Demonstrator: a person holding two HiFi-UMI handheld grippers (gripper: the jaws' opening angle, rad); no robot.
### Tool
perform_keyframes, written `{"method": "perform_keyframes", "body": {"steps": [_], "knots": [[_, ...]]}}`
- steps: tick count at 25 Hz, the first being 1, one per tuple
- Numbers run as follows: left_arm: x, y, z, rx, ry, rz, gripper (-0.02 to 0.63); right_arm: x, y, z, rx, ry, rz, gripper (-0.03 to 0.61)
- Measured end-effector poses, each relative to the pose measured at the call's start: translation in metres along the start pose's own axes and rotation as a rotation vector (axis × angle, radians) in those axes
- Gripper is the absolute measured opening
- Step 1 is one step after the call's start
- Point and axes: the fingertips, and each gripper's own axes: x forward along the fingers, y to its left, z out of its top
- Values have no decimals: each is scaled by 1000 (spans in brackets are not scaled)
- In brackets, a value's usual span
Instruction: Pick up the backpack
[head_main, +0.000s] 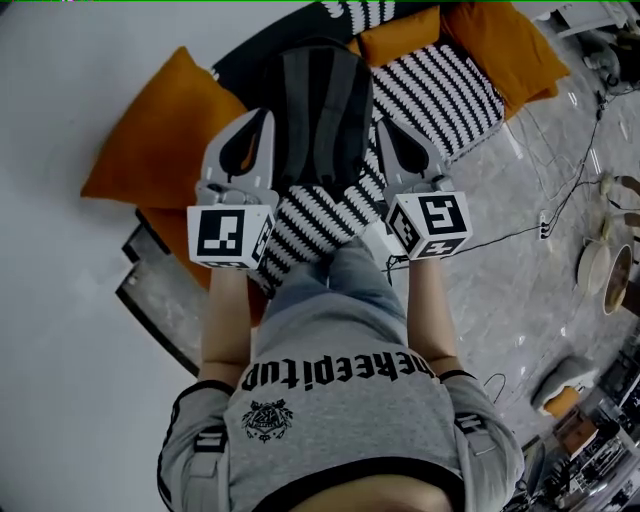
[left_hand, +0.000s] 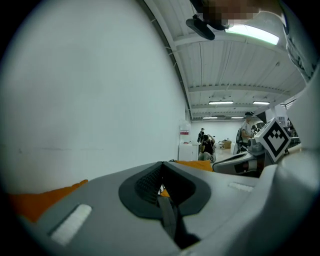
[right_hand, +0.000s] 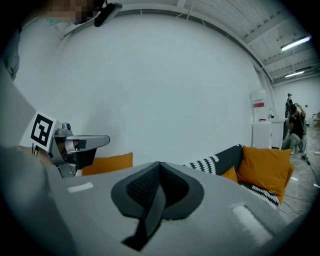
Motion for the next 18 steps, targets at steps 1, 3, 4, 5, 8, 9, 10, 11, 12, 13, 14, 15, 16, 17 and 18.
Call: {"method": "perform_keyframes", "body": {"steps": [1, 3, 4, 5, 8, 9, 10, 11, 12, 13, 14, 15, 16, 17, 18], "knots": [[2, 1, -7, -3, 17, 3, 20, 4, -2, -6, 6, 15, 4, 3], [7, 3, -19, -14, 48, 10, 20, 11, -6, -17, 20, 45, 10, 3], [10, 3, -25, -22, 63, 13, 20, 14, -9, -23, 28, 60, 13, 3], [13, 3, -31, -30, 77, 15, 20, 17, -11, -28, 36, 75, 16, 3], [18, 4, -46, -55, 111, 19, 20, 26, -15, -43, 57, 113, 26, 3], [18, 5, -50, -64, 119, 19, 20, 28, -14, -48, 62, 124, 29, 3], [18, 6, -54, -74, 128, 20, 20, 31, -14, -52, 66, 134, 33, 3], [18, 7, -59, -83, 137, 20, 20, 33, -13, -56, 70, 144, 36, 3], [19, 8, -64, -91, 148, 18, 20, 36, -13, -60, 75, 153, 39, 3], [20, 9, -70, -100, 160, 15, 20, 39, -14, -64, 79, 160, 43, 3], [23, 10, -75, -110, 172, 9, 20, 42, -15, -67, 83, 167, 46, 3], [25, 10, -81, -121, 183, 3, 20, 45, -16, -71, 87, 174, 51, 3], [27, 10, -87, -131, 194, -3, 20, 48, -17, -74, 90, 180, 56, 3], [29, 10, -94, -139, 206, -7, 20, 50, -17, -78, 93, 186, 61, 3], [30, 11, -100, -144, 219, -11, 20, 52, -16, -82, 95, 191, 66, 3]]}}
